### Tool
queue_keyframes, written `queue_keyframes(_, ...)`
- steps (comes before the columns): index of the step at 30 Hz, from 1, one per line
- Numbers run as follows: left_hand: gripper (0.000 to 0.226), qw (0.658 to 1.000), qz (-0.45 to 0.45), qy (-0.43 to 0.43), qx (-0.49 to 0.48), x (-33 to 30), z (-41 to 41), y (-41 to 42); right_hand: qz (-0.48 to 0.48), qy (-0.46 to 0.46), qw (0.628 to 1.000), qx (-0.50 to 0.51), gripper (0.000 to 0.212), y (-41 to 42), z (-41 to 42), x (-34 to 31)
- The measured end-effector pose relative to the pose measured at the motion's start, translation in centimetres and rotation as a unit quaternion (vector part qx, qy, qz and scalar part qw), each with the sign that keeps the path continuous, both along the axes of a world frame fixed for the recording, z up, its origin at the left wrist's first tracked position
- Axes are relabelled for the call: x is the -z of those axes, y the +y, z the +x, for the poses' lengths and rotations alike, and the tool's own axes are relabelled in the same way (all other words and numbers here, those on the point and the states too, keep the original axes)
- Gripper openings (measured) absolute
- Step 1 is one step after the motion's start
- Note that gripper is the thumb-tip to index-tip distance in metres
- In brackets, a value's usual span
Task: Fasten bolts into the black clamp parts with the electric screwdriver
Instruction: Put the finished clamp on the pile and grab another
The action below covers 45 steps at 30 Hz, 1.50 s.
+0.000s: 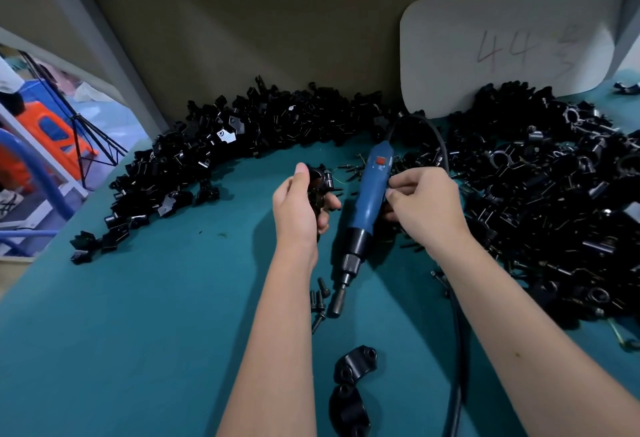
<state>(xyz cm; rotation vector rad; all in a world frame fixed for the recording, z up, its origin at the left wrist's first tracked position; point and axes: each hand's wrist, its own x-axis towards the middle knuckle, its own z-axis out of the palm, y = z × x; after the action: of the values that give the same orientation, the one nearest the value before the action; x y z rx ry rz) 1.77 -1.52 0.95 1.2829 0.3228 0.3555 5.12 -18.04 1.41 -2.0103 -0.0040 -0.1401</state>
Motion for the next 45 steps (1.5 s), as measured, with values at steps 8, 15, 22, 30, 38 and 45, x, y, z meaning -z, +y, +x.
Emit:
queue_keyframes(8, 0.032, 0.997, 0.054, -0.036, -0.037, 0.2, 0.1, -0.8, -0.105, -0.010, 0.994, 0.034, 0.017, -0.9, 0.0, -0.4)
queue_keyframes(15, 0.025, 0.978, 0.163, -0.126, 0.003, -1.2, 0.0, -2.9, -0.016, -0.095, 0.995, 0.015, 0.007, -2.2, 0.3, -1.8)
queue_keyframes(22, 0.030, 0.944, 0.293, -0.144, -0.043, -2.2, -1.1, -9.2, 0.225, -0.060, 0.954, -0.191, 0.015, -5.4, -0.5, -4.0)
queue_keyframes(30, 0.033, 0.933, 0.344, -0.106, 0.024, -5.2, 1.0, -18.3, -0.097, -0.113, 0.989, -0.013, 0.008, -15.8, 0.1, -9.4)
queue_keyframes(38, 0.038, 0.822, 0.537, -0.147, 0.122, -6.2, 1.8, -25.4, -0.383, 0.044, 0.919, 0.084, 0.011, -22.8, 3.1, -10.9)
queue_keyframes(45, 0.045, 0.835, 0.521, -0.132, 0.118, -5.8, 3.9, -24.4, -0.348, -0.005, 0.932, 0.098, 0.028, -22.2, 7.2, -12.4)
